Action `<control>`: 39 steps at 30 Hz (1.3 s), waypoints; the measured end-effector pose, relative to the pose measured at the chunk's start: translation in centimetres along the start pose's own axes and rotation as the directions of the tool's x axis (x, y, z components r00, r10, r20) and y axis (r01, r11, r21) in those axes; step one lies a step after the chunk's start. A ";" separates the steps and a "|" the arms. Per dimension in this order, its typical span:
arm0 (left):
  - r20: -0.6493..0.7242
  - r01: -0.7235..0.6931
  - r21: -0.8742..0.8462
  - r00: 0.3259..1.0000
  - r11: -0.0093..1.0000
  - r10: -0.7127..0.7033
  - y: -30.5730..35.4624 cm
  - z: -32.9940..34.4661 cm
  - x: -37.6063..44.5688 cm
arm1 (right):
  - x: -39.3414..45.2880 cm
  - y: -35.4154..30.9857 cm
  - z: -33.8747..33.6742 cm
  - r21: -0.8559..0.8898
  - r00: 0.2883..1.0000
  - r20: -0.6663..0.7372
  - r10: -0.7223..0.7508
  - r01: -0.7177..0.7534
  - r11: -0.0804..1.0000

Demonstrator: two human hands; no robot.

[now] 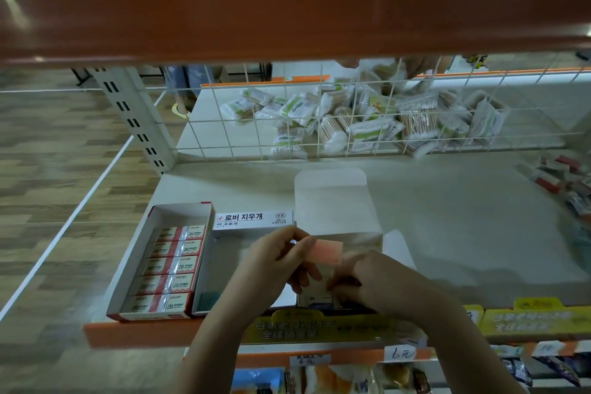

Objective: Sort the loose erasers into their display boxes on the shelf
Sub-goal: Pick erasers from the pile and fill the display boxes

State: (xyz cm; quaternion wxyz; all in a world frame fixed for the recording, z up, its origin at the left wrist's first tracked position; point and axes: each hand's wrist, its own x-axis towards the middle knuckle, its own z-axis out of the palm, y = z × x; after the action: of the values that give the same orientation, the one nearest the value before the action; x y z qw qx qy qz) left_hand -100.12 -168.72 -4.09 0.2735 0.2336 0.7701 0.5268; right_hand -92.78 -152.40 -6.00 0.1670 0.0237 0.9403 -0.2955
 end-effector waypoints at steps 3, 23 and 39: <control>-0.048 -0.019 -0.019 0.999 1.000 0.018 0.0 -1.8 -0.6 | 0.0 -0.1 -0.5 0.003 0.998 -0.057 -0.030 0.030 1.000; 0.244 -0.157 0.772 0.968 0.615 -0.059 -3.2 -7.8 -0.4 | 2.3 -4.5 0.1 0.033 0.975 -0.215 0.050 -0.044 0.998; 0.401 -0.305 0.830 0.908 0.467 -0.119 -3.9 -8.2 0.9 | 1.8 -5.1 0.4 0.103 0.972 -0.214 0.098 -0.077 0.992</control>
State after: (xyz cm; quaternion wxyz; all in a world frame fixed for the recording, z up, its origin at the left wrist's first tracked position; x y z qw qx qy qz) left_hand -106.55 -175.12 -5.48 0.2368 0.4866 0.8409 0.0095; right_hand -95.07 -156.93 -4.10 0.0743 0.1053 0.9361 -0.3273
